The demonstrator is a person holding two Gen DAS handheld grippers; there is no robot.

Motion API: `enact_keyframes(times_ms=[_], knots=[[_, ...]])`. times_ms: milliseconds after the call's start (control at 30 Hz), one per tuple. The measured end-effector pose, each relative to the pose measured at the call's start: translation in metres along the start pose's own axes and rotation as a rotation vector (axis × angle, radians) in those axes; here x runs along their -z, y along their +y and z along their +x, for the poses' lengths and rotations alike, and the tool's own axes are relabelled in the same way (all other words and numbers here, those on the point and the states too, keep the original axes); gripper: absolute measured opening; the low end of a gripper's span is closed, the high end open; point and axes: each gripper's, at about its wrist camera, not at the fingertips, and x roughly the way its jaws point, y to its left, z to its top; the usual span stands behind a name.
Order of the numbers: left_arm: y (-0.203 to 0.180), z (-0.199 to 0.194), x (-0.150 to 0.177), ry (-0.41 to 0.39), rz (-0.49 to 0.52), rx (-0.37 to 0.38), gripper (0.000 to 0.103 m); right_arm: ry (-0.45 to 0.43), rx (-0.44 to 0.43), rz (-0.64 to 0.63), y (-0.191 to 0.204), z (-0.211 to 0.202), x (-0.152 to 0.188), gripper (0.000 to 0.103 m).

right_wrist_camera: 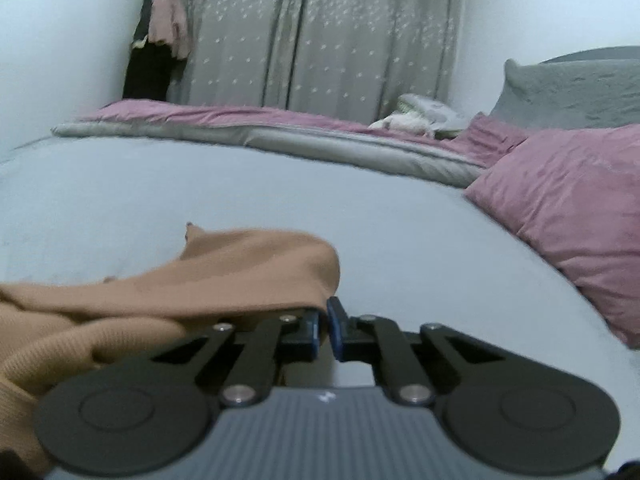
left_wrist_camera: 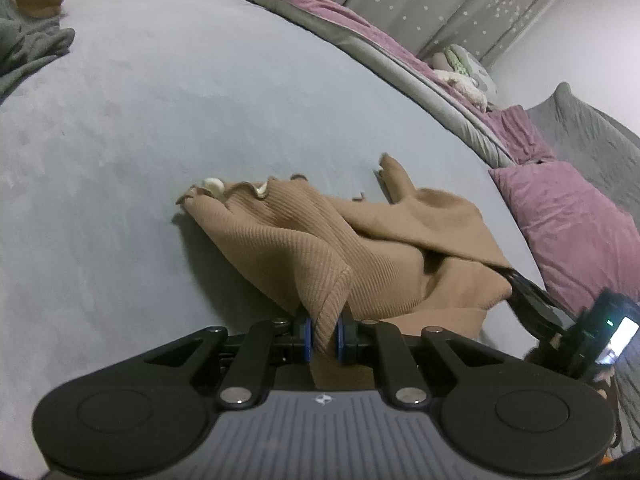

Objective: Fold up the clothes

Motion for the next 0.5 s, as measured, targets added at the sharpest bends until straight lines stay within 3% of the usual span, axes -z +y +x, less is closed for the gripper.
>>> enact_keyframes(times_ms=[500], knots=[[0.003,-0.018,-0.018,-0.139,0.016,-0.043,0.010,-0.051,0.104,0.168,-0.068,-0.077,-0.021,0.006]])
